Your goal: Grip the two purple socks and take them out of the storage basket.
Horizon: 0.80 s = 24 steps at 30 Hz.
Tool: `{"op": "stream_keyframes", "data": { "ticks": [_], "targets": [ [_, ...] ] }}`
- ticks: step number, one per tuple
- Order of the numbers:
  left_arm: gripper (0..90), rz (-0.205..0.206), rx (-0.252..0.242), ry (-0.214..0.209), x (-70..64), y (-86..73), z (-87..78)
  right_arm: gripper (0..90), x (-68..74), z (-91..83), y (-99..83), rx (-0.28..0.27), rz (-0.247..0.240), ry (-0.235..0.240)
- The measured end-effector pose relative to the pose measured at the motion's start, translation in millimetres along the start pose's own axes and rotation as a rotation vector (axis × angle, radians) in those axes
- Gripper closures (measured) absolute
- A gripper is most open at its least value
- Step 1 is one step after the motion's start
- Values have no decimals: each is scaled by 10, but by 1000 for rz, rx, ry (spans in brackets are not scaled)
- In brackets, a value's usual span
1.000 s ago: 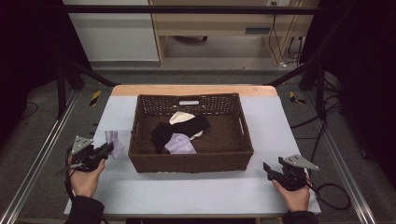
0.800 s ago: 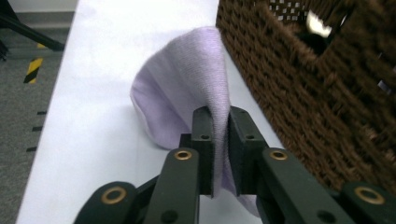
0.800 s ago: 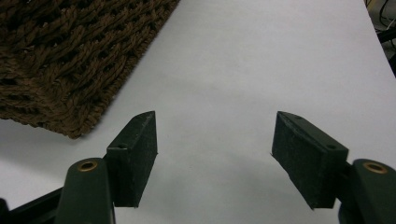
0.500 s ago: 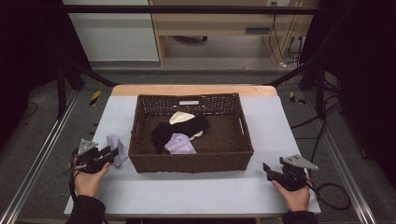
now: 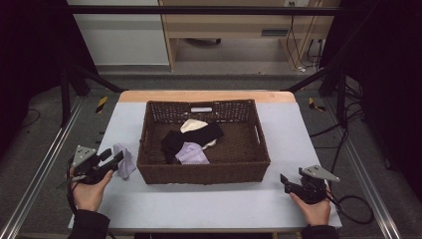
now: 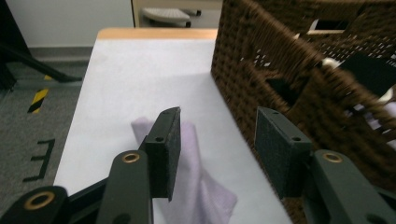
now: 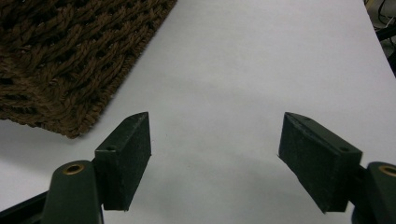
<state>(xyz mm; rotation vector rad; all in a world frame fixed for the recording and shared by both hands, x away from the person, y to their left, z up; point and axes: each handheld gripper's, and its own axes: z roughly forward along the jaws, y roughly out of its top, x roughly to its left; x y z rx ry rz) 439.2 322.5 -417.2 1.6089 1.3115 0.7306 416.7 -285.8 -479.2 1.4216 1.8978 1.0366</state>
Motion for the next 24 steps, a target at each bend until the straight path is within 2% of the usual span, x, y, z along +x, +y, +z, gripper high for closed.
{"op": "stream_keyframes", "data": {
  "ticks": [5,13,19,24],
  "targets": [
    [501,18,-37,-33,-112,121,-78,286,-3,2,-4,-6,-13,-5],
    [509,59,-88,-75,-298,337,-155,303,-8,1,5,-10,-6,-12],
    [514,69,-109,-101,-422,463,-124,318,-7,-6,5,-12,0,-14],
    [518,102,-117,-125,-585,621,-45,332,-15,-9,9,-18,-1,-18]
  ]
}}
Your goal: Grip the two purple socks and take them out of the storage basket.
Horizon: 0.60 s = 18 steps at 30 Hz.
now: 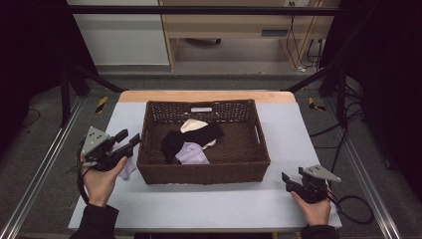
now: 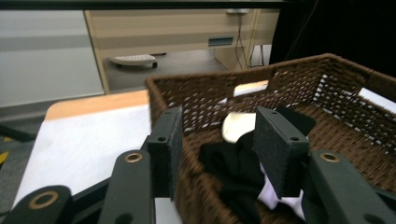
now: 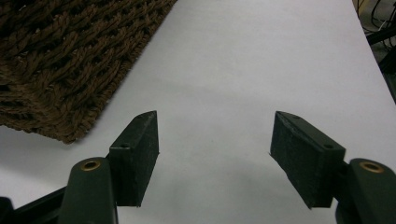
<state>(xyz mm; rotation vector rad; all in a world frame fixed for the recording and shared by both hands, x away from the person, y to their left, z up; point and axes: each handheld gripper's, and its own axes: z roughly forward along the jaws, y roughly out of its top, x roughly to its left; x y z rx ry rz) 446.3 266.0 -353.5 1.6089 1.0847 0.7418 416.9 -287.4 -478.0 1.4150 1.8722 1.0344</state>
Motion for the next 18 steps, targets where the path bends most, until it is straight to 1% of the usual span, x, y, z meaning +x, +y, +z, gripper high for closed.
{"op": "stream_keyframes", "data": {
  "ticks": [3,8,11,14,15,16,18],
  "targets": [
    [519,19,-9,-16,-93,117,92,333,0,1,1,0,-2,2],
    [519,55,2,-36,-250,269,288,337,-2,-2,2,0,-2,4],
    [517,63,9,-49,-335,317,377,337,-3,-2,2,-1,-5,5],
    [515,85,12,-53,-433,356,458,337,-4,-5,4,-2,0,7],
    [514,85,10,-72,-486,376,516,337,-1,-8,6,0,6,9],
    [513,85,10,-72,-486,376,516,337,-1,-8,6,1,7,9],
    [512,84,16,-78,-531,394,575,337,-2,-9,6,1,8,9]
  ]
}}
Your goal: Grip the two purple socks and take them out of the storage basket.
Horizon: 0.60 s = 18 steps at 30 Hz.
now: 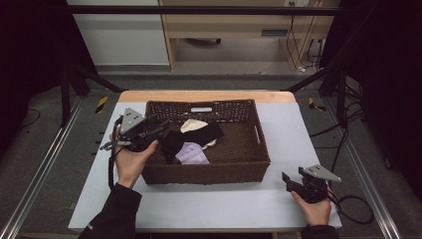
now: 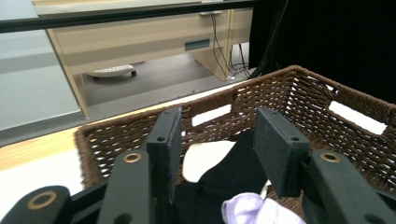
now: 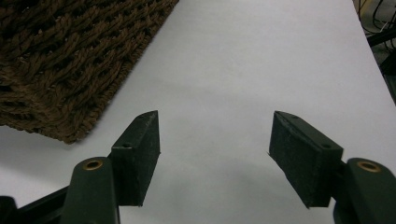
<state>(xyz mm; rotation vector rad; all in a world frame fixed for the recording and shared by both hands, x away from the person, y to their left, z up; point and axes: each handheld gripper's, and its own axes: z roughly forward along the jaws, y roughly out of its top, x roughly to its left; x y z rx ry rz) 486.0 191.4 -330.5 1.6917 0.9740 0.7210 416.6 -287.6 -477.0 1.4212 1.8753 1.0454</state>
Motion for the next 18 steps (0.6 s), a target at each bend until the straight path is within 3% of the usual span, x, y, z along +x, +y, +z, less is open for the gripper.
{"op": "stream_keyframes", "data": {
  "ticks": [7,18],
  "targets": [
    [509,30,36,-10,-111,17,256,341,-6,10,0,-2,-11,-2],
    [503,48,101,-36,-213,-105,627,345,-9,11,1,0,-13,1]
  ]
}}
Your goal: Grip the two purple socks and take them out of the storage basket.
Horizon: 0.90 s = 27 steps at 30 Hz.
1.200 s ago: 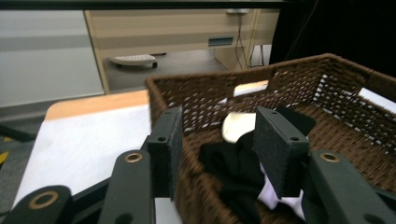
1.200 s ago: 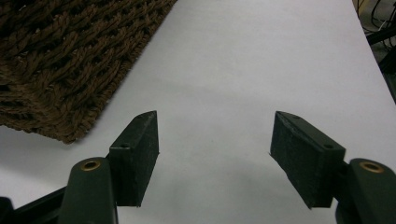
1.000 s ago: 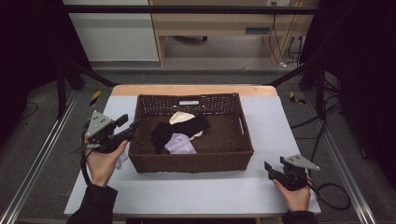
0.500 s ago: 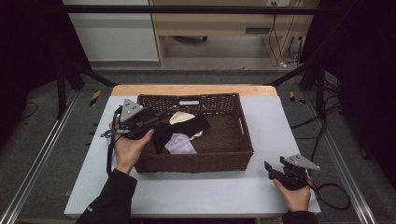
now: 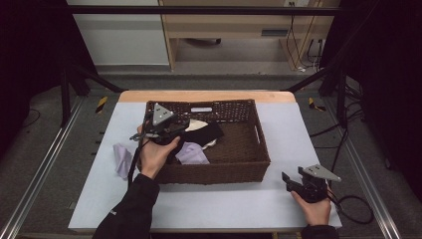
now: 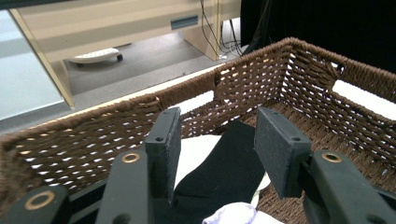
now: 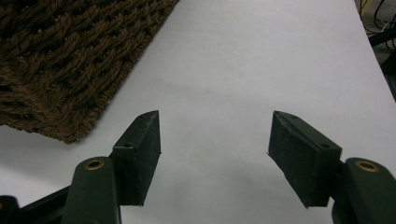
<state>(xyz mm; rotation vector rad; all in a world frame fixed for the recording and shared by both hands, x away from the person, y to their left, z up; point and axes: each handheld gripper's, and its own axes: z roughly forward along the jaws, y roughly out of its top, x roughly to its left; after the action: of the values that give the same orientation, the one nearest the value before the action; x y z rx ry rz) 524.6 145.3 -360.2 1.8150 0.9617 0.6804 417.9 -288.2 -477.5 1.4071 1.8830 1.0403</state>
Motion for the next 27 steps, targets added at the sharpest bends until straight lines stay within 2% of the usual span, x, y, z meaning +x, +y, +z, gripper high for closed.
{"op": "stream_keyframes", "data": {
  "ticks": [12,17,20,27],
  "targets": [
    [507,25,134,0,0,-195,318,357,1,4,-2,1,-6,3],
    [503,31,192,-5,14,-263,391,361,2,5,-3,1,-7,4],
    [497,26,210,-12,14,-290,420,365,2,4,-2,1,-6,5],
    [470,50,297,-7,26,-353,488,369,3,1,-2,1,-4,7]
  ]
}}
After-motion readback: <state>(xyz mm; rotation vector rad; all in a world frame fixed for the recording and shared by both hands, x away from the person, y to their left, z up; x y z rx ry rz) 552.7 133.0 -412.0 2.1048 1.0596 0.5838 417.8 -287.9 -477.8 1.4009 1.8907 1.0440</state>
